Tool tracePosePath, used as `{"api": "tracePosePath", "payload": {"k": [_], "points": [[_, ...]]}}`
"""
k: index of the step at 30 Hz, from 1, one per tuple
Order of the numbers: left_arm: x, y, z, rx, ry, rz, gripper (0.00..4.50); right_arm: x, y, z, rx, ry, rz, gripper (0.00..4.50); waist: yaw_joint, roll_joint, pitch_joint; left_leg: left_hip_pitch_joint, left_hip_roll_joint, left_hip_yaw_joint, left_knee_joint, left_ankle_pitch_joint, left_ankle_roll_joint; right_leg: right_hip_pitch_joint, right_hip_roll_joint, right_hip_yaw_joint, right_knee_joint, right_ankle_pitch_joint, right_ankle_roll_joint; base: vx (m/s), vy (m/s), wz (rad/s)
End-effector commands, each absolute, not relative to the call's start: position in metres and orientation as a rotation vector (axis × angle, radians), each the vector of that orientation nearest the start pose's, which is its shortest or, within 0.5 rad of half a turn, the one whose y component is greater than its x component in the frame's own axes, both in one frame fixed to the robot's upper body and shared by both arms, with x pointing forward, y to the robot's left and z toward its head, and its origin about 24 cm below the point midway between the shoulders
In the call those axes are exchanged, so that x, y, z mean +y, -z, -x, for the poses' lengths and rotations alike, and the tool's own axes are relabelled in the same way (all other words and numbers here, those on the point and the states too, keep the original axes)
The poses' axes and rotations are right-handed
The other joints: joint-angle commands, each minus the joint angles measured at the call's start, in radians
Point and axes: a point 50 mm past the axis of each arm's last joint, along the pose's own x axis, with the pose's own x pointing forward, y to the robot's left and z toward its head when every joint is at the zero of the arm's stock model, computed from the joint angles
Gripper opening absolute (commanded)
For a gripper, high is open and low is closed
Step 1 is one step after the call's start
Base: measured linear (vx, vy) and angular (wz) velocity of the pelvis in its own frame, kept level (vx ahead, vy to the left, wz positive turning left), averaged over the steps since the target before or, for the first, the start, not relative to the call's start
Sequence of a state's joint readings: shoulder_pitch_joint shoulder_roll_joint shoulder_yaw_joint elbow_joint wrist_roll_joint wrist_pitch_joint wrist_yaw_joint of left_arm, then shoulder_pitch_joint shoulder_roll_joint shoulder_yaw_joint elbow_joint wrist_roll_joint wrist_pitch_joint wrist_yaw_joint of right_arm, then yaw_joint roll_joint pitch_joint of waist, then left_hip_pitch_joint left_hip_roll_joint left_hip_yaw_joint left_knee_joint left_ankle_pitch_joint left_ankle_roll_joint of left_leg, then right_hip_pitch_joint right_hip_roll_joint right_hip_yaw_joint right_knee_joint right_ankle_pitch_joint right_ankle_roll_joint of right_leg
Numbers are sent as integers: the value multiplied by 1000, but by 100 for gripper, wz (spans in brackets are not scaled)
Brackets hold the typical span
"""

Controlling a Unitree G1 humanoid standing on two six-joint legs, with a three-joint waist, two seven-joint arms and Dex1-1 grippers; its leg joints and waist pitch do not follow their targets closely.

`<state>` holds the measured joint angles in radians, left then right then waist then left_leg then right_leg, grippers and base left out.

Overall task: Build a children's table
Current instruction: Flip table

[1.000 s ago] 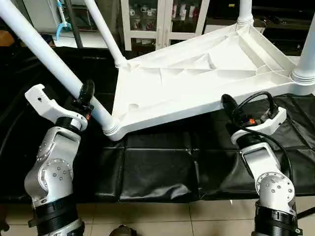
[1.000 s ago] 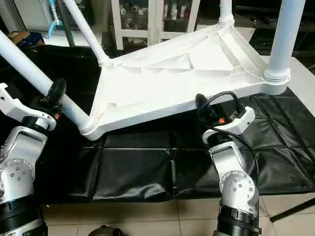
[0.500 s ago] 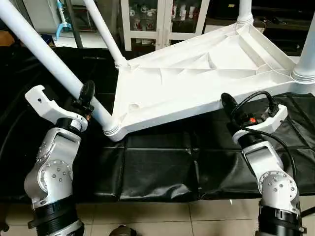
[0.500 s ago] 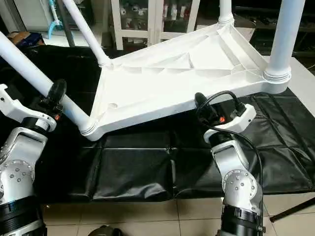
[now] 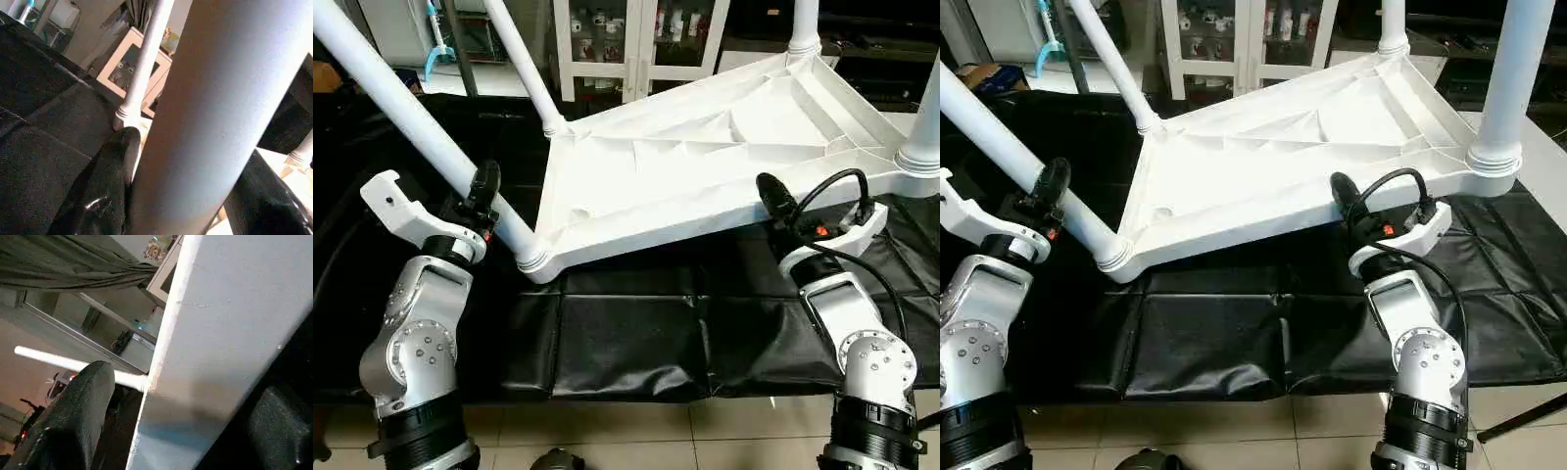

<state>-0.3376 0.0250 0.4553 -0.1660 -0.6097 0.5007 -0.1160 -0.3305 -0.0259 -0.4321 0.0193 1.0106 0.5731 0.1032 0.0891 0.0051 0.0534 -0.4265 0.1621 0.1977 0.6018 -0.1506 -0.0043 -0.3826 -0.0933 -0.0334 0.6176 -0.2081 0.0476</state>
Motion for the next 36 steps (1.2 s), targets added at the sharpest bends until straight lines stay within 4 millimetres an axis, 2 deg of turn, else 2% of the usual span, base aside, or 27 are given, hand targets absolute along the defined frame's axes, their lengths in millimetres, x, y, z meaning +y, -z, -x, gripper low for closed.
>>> {"api": "tracePosePath", "payload": {"k": [1, 9, 14, 16, 21, 23, 26, 31, 32, 33, 36], "points": [[197, -155, -292, -272, 161, 727, 224, -184, -107, -304, 7, -270, -1041, 368, -3, -8, -81, 52, 57, -26, -69, -138, -37, 20, -41, 21, -55, -7, -123, 0, 0, 0], [196, -156, -292, -270, 163, 726, 224, -184, -110, -303, -16, -290, -1036, 304, -3, -9, -81, 51, 57, -27, -70, -147, -46, 19, -42, 21, -57, -17, -117, 0, 0, 0], [196, -156, -292, -270, 165, 724, 224, -188, -110, -304, -36, -265, -1035, 267, -2, -8, -82, 50, 56, -26, -68, -134, -38, 20, -42, 21, -55, -1, -120, 0, 0, 0], [196, -156, -292, -269, 166, 722, 224, -188, -110, -304, -35, -265, -1033, 239, -2, -8, -83, 50, 56, -26, -67, -126, -34, 19, -41, 21, -54, 10, -123, 0, 0, 0], [195, -156, -292, -271, 165, 723, 224, -191, -111, -304, -58, -243, -1000, 231, -1, -9, -82, 50, 57, -25, -68, -137, -36, 19, -43, 21, -56, -7, -125, 0, 0, 0], [195, -155, -292, -270, 164, 723, 224, -192, -113, -305, -82, -225, -919, 229, -2, -8, -81, 50, 57, -25, -69, -139, -38, 18, -42, 21, -56, -9, -123, 0, 0, 0], [196, -152, -292, -253, 149, 714, 224, -194, -123, -309, -149, -192, -804, 228, -2, -9, -81, 50, 57, -25, -70, -147, -51, 18, -43, 21, -58, -26, -118, 0, 0, 0], [197, -148, -294, -216, 107, 699, 224, -197, -132, -312, -199, -167, -777, 228, -3, -9, -81, 52, 57, -25, -69, -155, -45, 17, -41, 22, -58, -24, -115, 0, 0, 0], [198, -145, -295, -196, 100, 692, 280, -200, -139, -313, -229, -154, -743, 228, -3, -9, -81, 51, 57, -24, -68, -150, -40, 17, -41, 22, -58, -17, -116, 0, 0, 0], [198, -143, -295, -182, 99, 689, 293, -202, -145, -315, -250, -142, -697, 228, -3, -9, -82, 49, 57, -26, -69, -142, -43, 19, -41, 20, -56, -16, -116, 0, 0, 0], [197, -139, -295, -153, 103, 675, 298, -208, -156, -318, -299, -106, -643, 228, -1, -10, -82, 52, 56, -23, -66, -141, -41, 18, -39, 21, -55, -10, -119, 0, 0, 0]]}}
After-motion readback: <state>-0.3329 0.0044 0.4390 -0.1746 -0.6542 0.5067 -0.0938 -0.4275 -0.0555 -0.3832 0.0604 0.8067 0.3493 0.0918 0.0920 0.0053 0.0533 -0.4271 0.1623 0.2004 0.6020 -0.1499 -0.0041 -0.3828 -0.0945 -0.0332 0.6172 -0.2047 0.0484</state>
